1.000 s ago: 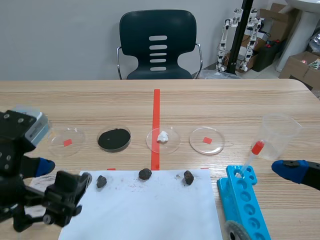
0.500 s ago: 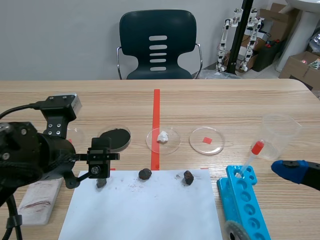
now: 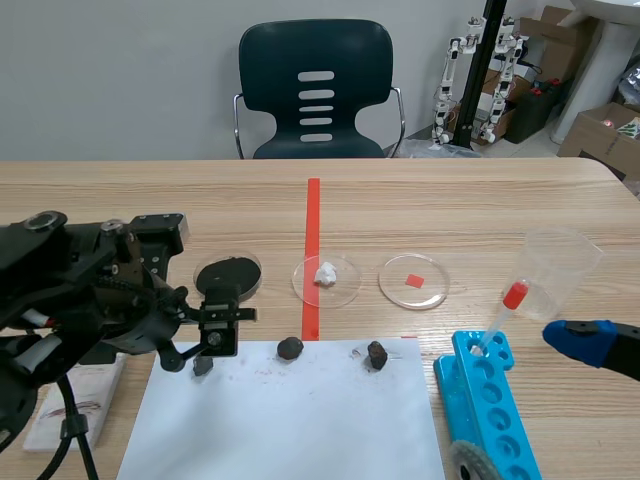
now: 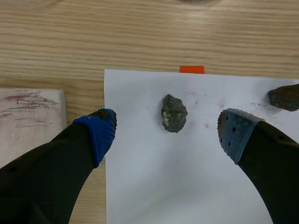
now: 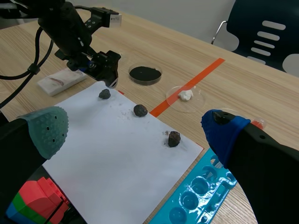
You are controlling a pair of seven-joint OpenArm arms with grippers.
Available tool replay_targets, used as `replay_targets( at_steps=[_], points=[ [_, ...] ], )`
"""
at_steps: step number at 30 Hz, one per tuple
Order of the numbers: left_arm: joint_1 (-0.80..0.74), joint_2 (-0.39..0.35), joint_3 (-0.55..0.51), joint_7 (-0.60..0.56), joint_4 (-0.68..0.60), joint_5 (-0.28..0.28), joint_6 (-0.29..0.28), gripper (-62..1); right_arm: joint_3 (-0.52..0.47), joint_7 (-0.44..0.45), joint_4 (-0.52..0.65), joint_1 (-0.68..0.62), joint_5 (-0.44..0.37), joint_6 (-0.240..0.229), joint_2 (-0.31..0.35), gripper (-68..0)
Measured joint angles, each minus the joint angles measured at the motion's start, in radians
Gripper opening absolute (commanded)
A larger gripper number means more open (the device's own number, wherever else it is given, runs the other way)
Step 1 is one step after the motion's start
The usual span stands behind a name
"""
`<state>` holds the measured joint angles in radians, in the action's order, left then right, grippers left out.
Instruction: Pick up the left mineral with the left hand
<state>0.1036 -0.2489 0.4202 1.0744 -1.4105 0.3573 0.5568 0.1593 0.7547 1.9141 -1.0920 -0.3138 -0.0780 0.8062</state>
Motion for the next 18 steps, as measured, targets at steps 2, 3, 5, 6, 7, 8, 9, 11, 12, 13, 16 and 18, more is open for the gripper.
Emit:
replay_targets(
  at_steps=[2, 3, 5, 6, 7, 8, 9, 11, 12, 13, 16, 18],
  points=[
    [0.025, 0.006, 0.005, 0.000, 0.043, 0.000, 0.000, -14.8, 0.000, 0.000, 0.000, 0.000, 0.000, 0.000, 0.000, -8.4],
    [0.035, 0.011, 0.005, 0.000, 0.063, -0.001, 0.000, -14.8, 0.000, 0.000, 0.000, 0.000, 0.000, 0.000, 0.000, -8.4],
    [0.056, 0.024, 0.005, 0.019, 0.097, 0.000, 0.000, -14.8, 0.000, 0.000, 0.000, 0.000, 0.000, 0.000, 0.000, -8.4],
    [0.064, 0.031, 0.005, 0.027, 0.114, 0.000, 0.000, -14.8, 0.000, 0.000, 0.000, 0.000, 0.000, 0.000, 0.000, -8.4],
    [0.071, 0.037, 0.005, 0.031, 0.129, 0.000, -0.002, -14.8, 0.000, 0.000, 0.000, 0.000, 0.000, 0.000, 0.000, -8.4],
    [0.077, 0.043, 0.005, 0.040, 0.145, 0.000, 0.000, -14.8, 0.000, 0.000, 0.000, 0.000, 0.000, 0.000, 0.000, -8.4],
    [0.080, 0.047, 0.005, 0.044, 0.159, 0.000, -0.001, -14.8, 0.000, 0.000, 0.000, 0.000, 0.000, 0.000, 0.000, -8.4],
    [0.086, 0.055, 0.005, 0.044, 0.185, 0.000, 0.000, -14.8, 0.000, 0.000, 0.000, 0.000, 0.000, 0.000, 0.000, -8.4],
    [0.089, 0.060, 0.005, 0.045, 0.199, 0.000, 0.000, -14.8, 0.000, 0.000, 0.000, 0.000, 0.000, 0.000, 0.000, -8.4],
    [0.093, 0.062, 0.005, 0.044, 0.212, -0.001, 0.000, -14.8, 0.000, 0.000, 0.000, 0.000, 0.000, 0.000, 0.000, -8.4],
    [0.102, 0.072, 0.005, 0.043, 0.244, -0.001, -0.003, -14.9, 0.000, 0.000, 0.000, 0.000, 0.000, 0.000, 0.000, -8.4],
    [0.108, 0.078, 0.005, 0.042, 0.257, -0.001, -0.003, -14.9, 0.000, 0.000, 0.000, 0.000, 0.000, 0.000, 0.000, -8.4]
  ],
)
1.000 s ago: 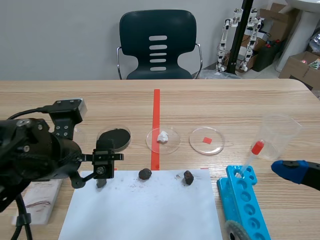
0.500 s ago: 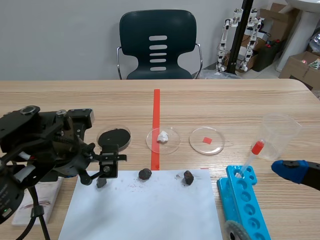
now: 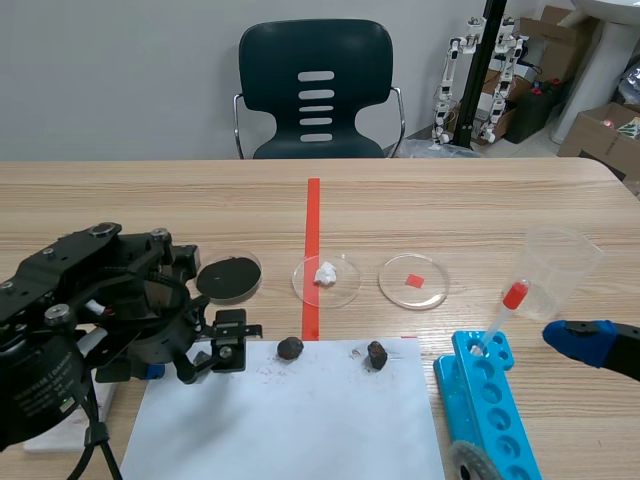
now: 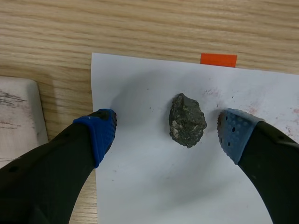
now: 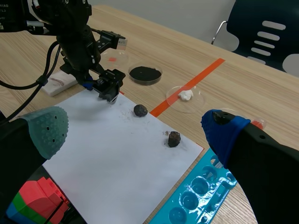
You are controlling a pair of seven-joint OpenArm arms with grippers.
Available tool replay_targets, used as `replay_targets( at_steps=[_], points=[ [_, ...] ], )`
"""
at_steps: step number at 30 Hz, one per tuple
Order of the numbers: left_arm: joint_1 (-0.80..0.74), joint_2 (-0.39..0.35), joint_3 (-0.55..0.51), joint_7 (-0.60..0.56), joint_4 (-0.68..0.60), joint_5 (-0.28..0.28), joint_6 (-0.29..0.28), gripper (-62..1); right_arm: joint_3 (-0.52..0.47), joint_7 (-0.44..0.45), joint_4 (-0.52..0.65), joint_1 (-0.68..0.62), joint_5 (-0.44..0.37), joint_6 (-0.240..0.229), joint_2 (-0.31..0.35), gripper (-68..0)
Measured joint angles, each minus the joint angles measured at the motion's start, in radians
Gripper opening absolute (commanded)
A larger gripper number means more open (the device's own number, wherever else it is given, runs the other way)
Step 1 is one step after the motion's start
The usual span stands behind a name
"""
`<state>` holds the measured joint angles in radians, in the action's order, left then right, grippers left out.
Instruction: Pick up the left mineral with the left hand
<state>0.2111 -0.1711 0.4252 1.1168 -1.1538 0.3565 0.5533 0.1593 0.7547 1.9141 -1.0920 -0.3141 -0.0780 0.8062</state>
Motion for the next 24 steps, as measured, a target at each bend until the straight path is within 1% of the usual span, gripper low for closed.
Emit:
replay_targets(
  at_steps=[6, 7, 10, 11, 15, 17, 21, 24],
  points=[
    [0.002, 0.005, 0.000, -0.011, 0.006, 0.000, 0.000, -15.0, 0.000, 0.000, 0.000, 0.000, 0.000, 0.000, 0.000, -8.4],
    [0.002, 0.005, 0.000, -0.011, 0.006, 0.000, 0.000, -17.2, 0.000, 0.000, 0.000, 0.000, 0.000, 0.000, 0.000, -8.4],
    [0.002, 0.008, 0.000, -0.020, 0.006, 0.004, -0.001, -27.7, 0.000, 0.000, 0.000, 0.000, 0.000, 0.000, 0.000, -8.4],
    [0.002, 0.013, 0.000, -0.027, 0.006, 0.003, 0.000, -29.9, 0.000, 0.000, 0.000, 0.000, 0.000, 0.000, 0.000, -8.4],
    [0.002, 0.015, 0.000, -0.026, 0.006, 0.000, 0.000, -33.8, 0.000, 0.000, 0.000, 0.000, 0.000, 0.000, 0.000, -8.4],
    [0.002, 0.016, 0.000, -0.026, 0.006, 0.000, 0.000, -37.6, 0.000, 0.000, 0.000, 0.000, 0.000, 0.000, 0.000, -8.4],
    [0.002, 0.016, 0.000, -0.026, 0.006, 0.000, 0.000, -48.2, 0.000, 0.000, 0.000, 0.000, 0.000, 0.000, 0.000, -8.4],
    [0.002, 0.016, 0.000, -0.026, 0.006, 0.000, 0.000, -51.5, 0.000, 0.000, 0.000, 0.000, 0.000, 0.000, 0.000, -8.4]
  ],
)
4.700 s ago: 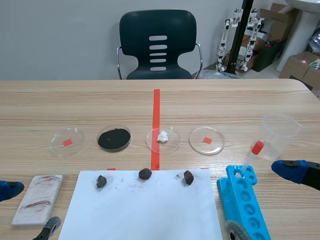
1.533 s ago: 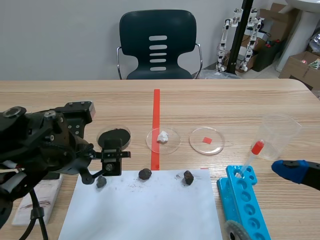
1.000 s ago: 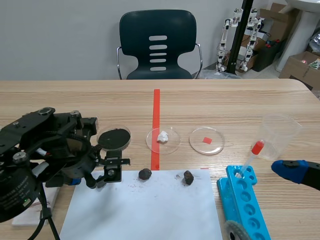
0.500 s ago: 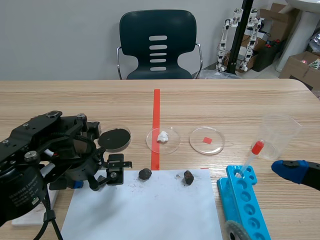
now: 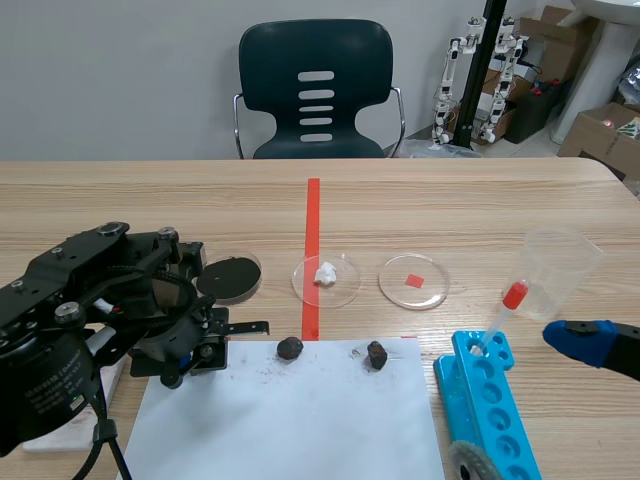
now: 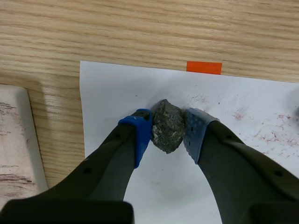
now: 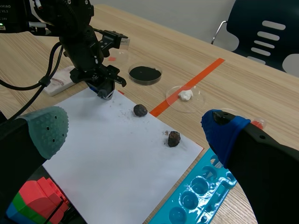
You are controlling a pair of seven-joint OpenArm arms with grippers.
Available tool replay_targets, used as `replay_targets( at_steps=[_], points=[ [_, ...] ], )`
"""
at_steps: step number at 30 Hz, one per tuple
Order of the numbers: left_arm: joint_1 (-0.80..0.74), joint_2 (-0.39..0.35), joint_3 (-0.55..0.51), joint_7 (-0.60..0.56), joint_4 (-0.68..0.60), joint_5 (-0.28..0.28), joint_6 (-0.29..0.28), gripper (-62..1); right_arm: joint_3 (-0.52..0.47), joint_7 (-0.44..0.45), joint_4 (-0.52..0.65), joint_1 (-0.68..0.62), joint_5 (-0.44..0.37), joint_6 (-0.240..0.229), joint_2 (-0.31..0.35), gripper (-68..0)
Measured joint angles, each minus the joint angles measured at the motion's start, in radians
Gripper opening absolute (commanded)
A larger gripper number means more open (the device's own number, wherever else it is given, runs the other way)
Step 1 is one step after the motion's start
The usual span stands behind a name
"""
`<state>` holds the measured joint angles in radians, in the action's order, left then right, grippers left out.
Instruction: Pick up the left mineral with the left hand
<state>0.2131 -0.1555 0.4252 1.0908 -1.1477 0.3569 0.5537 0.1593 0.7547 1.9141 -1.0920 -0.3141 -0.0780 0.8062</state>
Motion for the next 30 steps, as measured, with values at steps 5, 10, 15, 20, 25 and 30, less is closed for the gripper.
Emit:
replay_targets(
  at_steps=[5, 10, 15, 20, 25, 30],
  points=[
    [0.000, 0.000, 0.000, 0.000, 0.000, 0.000, 0.000, -51.9, 0.000, 0.000, 0.000, 0.000, 0.000, 0.000, 0.000, -8.4],
    [-0.002, 0.000, 0.000, -0.010, -0.003, -0.013, -0.001, -51.9, 0.000, 0.000, 0.000, 0.000, 0.000, 0.000, 0.000, -8.4],
    [-0.062, -0.030, -0.003, -0.058, -0.138, -0.054, 0.002, -51.9, 0.000, 0.000, 0.000, 0.000, 0.000, 0.000, 0.000, -8.4],
    [-0.157, -0.078, -0.003, -0.160, -0.330, -0.053, 0.002, -51.9, 0.000, 0.000, 0.000, 0.000, 0.000, 0.000, 0.000, -8.4],
    [-0.257, -0.128, -0.026, -0.269, -0.443, -0.053, -0.001, -51.9, 0.000, 0.000, 0.000, 0.000, 0.000, 0.000, 0.000, -8.4],
    [-0.350, -0.159, -0.093, -0.390, -0.494, -0.051, -0.008, -51.9, 0.000, 0.000, 0.000, 0.000, 0.000, 0.000, 0.000, -8.4]
  ],
)
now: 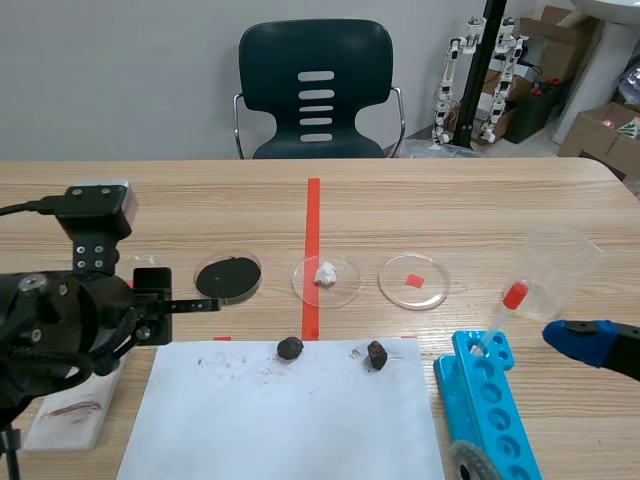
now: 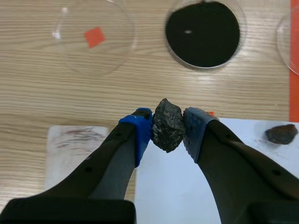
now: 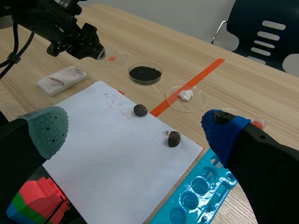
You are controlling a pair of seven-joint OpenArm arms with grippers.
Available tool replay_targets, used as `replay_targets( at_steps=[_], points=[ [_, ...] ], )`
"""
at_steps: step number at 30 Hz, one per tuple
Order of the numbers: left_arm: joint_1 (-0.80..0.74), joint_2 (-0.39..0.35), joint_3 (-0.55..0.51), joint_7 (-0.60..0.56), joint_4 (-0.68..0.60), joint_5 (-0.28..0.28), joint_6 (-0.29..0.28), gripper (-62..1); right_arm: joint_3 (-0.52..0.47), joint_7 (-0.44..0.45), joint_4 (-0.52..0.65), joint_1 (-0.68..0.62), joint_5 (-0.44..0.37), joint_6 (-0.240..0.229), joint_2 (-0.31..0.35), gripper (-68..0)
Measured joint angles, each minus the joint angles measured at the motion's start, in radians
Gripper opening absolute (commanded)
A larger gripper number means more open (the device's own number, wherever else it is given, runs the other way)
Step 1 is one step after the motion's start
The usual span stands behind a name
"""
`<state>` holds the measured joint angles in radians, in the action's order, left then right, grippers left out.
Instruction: Pick up the left mineral with the left hand
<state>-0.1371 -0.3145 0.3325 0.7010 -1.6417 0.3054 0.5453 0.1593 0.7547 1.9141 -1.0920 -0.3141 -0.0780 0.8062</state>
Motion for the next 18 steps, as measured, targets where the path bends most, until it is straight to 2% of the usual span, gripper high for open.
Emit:
replay_targets(
  at_steps=[3, 8, 14, 18],
  points=[
    [-0.065, -0.019, -0.044, -0.090, -0.030, 0.002, -0.067, -51.9, 0.000, 0.000, 0.000, 0.000, 0.000, 0.000, 0.000, -8.4],
    [-0.200, -0.047, -0.093, -0.276, -0.122, 0.002, -0.236, -51.9, 0.000, 0.000, 0.000, 0.000, 0.000, 0.000, 0.000, -8.4],
    [-0.365, -0.121, -0.128, -0.466, -0.261, -0.010, -0.423, -51.9, 0.000, 0.000, 0.000, 0.000, 0.000, 0.000, 0.000, -8.4],
    [-0.478, -0.166, -0.143, -0.596, -0.322, -0.065, -0.532, -51.9, 0.000, 0.000, 0.000, 0.000, 0.000, 0.000, 0.000, -8.4]
  ],
)
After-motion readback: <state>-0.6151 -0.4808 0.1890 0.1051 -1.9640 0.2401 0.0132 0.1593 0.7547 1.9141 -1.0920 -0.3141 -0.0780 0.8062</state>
